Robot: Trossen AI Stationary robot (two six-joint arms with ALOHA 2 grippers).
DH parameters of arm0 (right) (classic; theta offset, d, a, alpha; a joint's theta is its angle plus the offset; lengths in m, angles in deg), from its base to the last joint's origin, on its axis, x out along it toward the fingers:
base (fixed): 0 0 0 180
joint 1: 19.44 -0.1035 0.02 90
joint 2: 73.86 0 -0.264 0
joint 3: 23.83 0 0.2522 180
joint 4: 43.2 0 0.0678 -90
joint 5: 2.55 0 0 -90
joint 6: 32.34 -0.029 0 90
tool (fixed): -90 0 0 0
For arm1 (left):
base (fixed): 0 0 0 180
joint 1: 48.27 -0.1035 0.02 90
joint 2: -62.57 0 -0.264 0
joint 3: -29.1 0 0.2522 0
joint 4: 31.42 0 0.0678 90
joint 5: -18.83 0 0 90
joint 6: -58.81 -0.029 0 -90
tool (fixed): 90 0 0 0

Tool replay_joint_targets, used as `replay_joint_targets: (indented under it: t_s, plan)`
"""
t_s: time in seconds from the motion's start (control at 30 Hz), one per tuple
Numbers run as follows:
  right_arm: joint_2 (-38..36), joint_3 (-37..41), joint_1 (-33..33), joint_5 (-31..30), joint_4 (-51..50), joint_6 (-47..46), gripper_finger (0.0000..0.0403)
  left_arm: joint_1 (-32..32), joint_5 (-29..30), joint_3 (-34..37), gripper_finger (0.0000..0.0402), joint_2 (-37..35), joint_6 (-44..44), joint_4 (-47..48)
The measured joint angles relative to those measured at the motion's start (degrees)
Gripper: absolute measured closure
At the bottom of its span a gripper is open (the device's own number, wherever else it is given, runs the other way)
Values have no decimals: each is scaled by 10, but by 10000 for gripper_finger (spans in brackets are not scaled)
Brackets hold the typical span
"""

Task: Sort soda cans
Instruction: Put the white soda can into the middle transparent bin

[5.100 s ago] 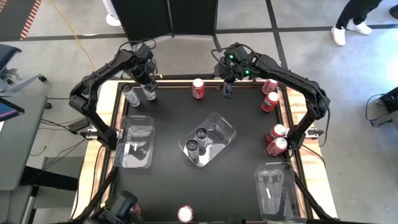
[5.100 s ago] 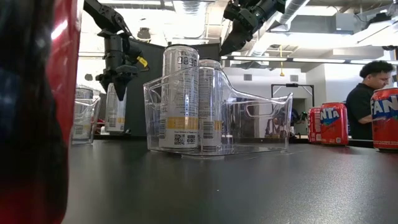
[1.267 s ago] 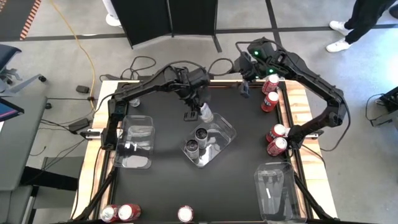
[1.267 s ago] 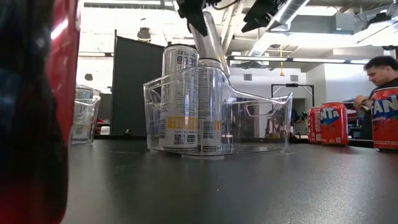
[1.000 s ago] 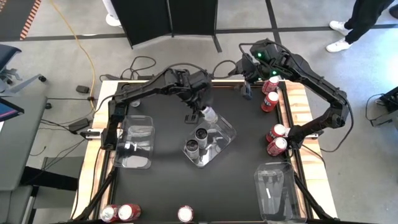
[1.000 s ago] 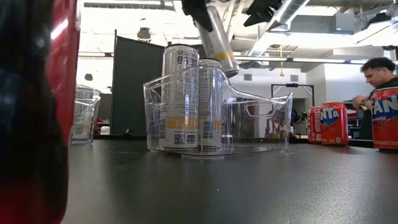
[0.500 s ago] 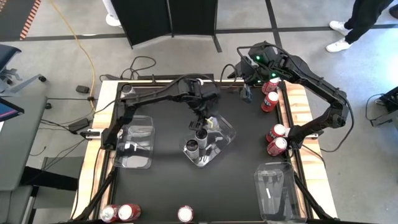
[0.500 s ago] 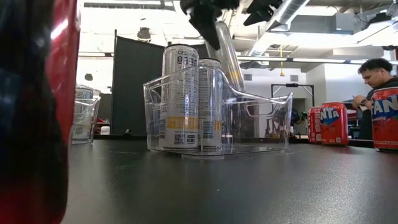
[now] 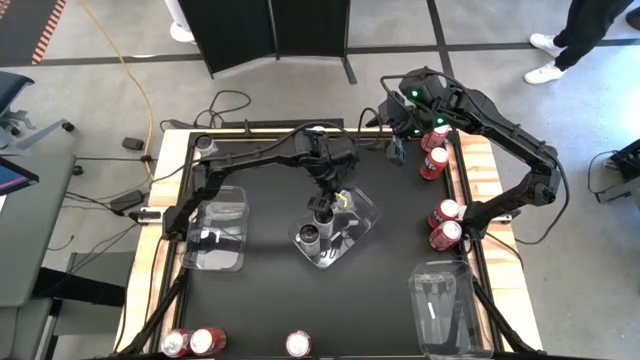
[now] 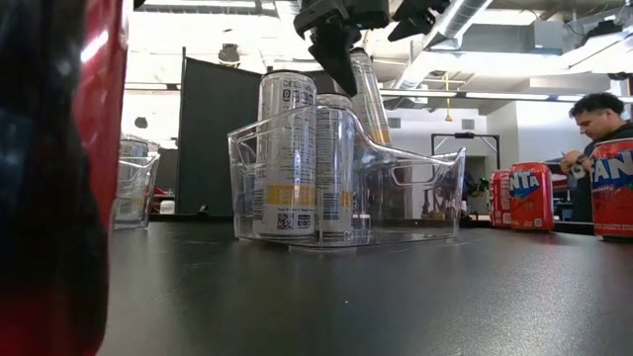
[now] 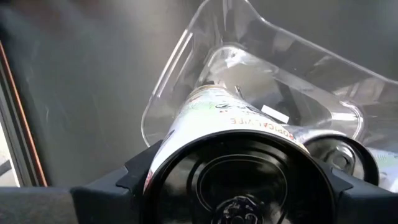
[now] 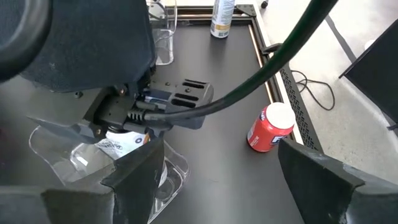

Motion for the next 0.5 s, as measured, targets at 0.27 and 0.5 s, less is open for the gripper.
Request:
replay_joint_targets:
  t_s: [0.27, 0.5]
  plan:
    - [0, 0, -3, 0, -2, 1, 72, -1, 4, -1, 152, 22, -11, 4]
    - [0, 0, -5, 0, -2, 4, 72, -2, 8, 0, 152, 36, -25, 4]
